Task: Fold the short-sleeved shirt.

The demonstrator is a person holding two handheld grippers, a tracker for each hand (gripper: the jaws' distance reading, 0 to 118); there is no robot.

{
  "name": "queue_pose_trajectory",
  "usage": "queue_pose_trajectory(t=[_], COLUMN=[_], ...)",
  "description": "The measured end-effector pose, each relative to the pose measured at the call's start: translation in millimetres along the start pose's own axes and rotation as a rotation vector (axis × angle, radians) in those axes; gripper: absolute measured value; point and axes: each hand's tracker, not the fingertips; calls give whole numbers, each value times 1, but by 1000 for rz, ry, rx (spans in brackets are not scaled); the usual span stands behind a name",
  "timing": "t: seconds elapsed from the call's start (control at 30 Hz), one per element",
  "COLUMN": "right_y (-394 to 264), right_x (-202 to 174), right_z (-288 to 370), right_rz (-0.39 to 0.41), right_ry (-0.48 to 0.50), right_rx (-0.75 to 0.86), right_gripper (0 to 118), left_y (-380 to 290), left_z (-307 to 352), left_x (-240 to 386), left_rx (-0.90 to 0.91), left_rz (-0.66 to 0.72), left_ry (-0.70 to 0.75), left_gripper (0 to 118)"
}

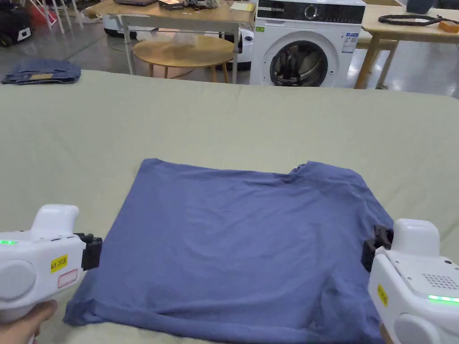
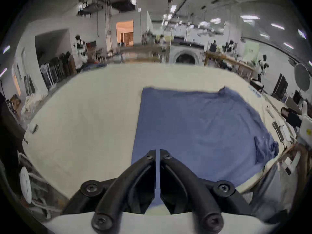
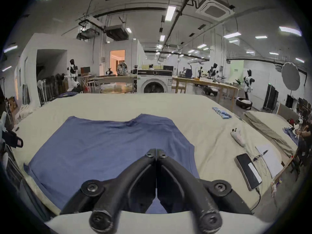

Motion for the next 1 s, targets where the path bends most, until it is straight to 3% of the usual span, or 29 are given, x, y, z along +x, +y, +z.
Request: queue_pose_trajectory(t=[0.1, 0.13, 0.17, 0.23, 0.27, 0.33, 0.57, 0.7, 0.73, 0.77, 0.83, 0.9, 0.97, 1.0], right_y=[-6, -6, -7, -10, -12, -14, -22, -26, -26, -26, -25, -25, -32, -35], right_x=[-1, -2, -3, -4, -3, -3, 4, 12, 15, 20, 30, 41, 55, 61], right_z=[-6, -5, -6, -8, -10, -11, -14, -12, -11, -11, -9, -10, -18, -19], right_rz=[-3, -3, 0, 4, 6, 6, 19, 21, 20, 17, 5, 0, 20, 18], right_ry=[7, 9, 10, 11, 11, 14, 5, -5, -11, -21, -42, -52, -51, -47], right_rx=[-34, -44, -52, -67, -75, -85, -121, -145, -154, -170, -235, -303, -394, -431], right_gripper=[0, 0, 0, 0, 0, 0, 0, 0, 0, 0, 2, 26, 66, 72], left_y=[-6, -7, -8, -10, -12, -16, -37, -42, -42, -42, -43, -43, -43, -42], left_z=[-9, -12, -15, -21, -24, -29, -60, -62, -58, -54, -57, -57, -56, -57], left_x=[-22, -28, -32, -38, -42, -42, -37, -31, -29, -27, -28, -30, -29, -29], left_rx=[-99, -143, -168, -226, -239, -274, -392, -378, -363, -325, -343, -340, -339, -335], left_rz=[52, 61, 73, 100, 120, 118, 84, 52, 38, 19, 31, 47, 45, 52], left_ry=[-15, -16, -19, -30, -26, -13, 74, 82, 89, 87, 34, 29, 10, -6], left_gripper=[0, 5, 25, 50, 59, 64, 64, 56, 54, 39, 28, 17, 4, 3])
